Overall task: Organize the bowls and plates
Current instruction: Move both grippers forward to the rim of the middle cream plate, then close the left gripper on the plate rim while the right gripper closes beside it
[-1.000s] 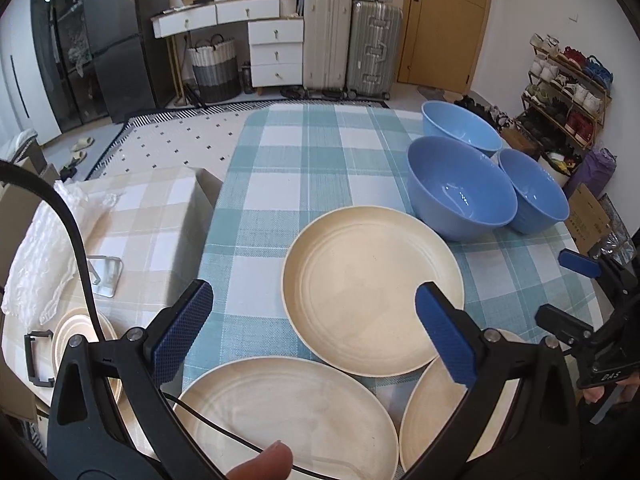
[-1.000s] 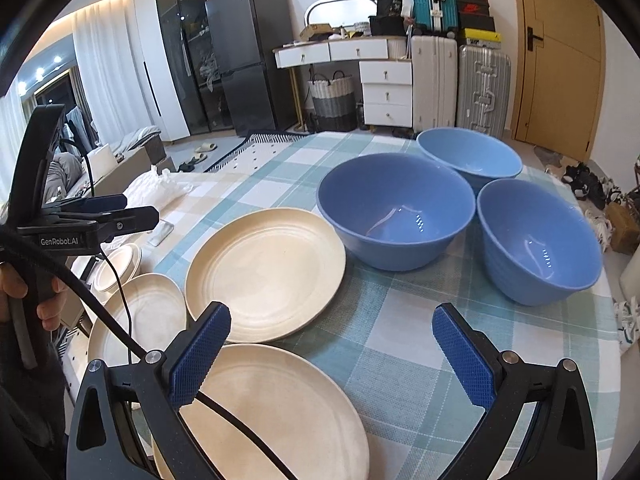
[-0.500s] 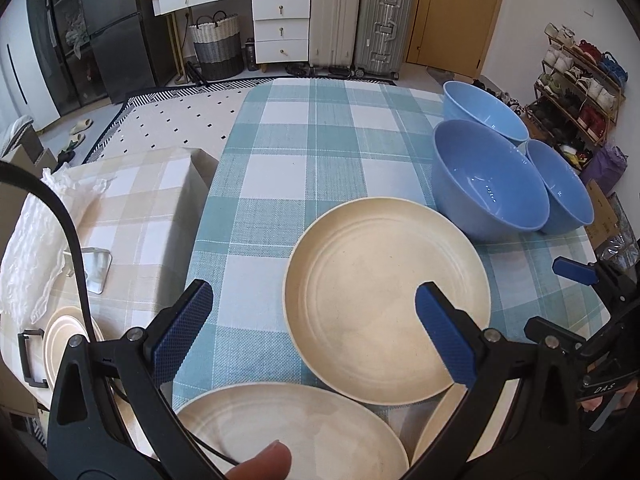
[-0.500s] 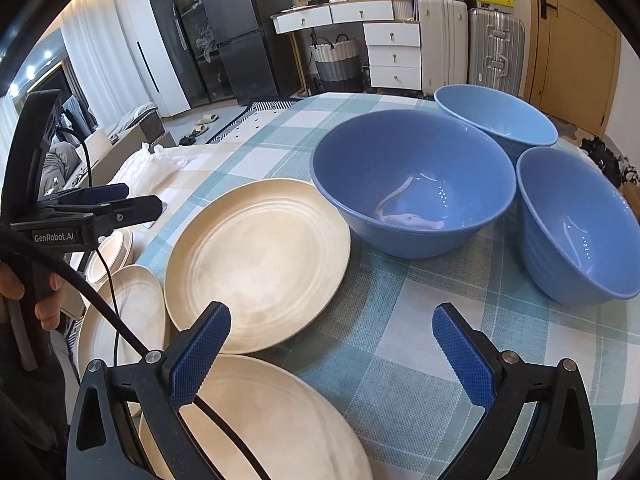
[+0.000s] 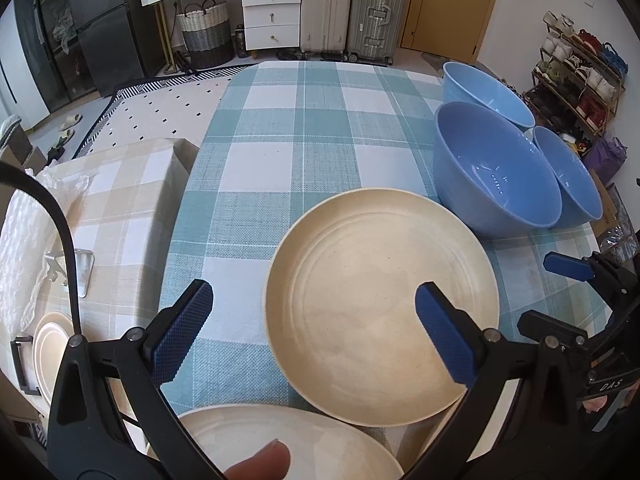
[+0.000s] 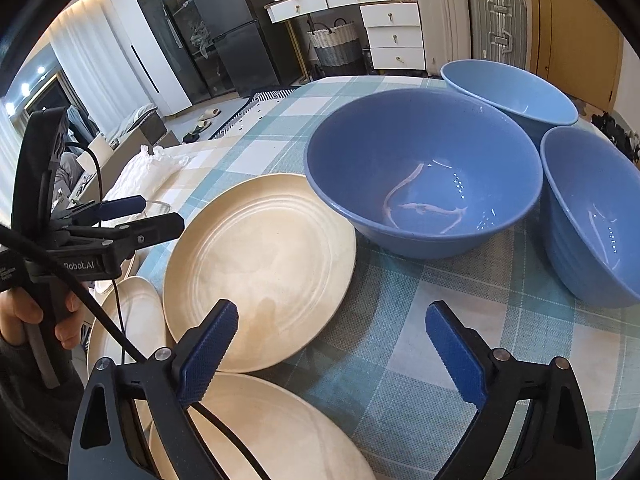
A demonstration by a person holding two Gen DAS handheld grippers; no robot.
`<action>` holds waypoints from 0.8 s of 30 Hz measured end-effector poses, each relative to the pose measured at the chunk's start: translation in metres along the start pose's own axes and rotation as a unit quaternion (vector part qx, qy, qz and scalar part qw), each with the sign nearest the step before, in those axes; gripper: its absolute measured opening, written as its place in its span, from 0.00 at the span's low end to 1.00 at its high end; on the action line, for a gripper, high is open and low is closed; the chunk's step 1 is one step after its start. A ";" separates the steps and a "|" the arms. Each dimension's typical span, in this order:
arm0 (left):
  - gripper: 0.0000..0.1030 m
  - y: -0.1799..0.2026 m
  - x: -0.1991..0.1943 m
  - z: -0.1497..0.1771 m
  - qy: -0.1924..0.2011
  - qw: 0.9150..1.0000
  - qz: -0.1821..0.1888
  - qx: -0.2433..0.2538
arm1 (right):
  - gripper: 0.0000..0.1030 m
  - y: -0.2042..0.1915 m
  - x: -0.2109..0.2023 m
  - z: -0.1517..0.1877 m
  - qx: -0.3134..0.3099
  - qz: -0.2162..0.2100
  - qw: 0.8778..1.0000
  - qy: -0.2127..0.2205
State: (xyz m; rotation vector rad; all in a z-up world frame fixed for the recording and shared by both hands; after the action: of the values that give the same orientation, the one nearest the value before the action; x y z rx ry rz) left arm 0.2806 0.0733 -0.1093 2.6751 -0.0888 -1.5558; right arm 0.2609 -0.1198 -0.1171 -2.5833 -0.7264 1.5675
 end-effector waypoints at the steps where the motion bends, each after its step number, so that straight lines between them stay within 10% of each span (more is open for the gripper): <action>1: 0.98 0.001 0.002 0.000 -0.003 1.000 0.002 0.000 | 0.92 -0.001 0.002 -0.001 -0.001 -0.002 1.000 -0.003; 24: 0.73 -0.001 0.038 0.006 -0.031 1.000 0.002 0.002 | 0.63 0.005 0.038 -0.001 0.024 -0.018 0.999 -0.043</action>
State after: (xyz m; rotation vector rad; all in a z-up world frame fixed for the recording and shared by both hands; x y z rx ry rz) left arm 0.2944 0.0719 -0.1452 2.6274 -0.1001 -1.6392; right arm 0.2783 -0.1088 -0.1496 -2.4690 -0.7273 1.6731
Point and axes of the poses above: each gripper's, at about its wrist camera, not at the fingertips, and x roughly the way its jaws point, y to its right, z to its underside, the point moved 4 cm from there along x, roughly the way its jaws point, and after that the axes turned 3 degrees about -y, right-handed, at the moved point
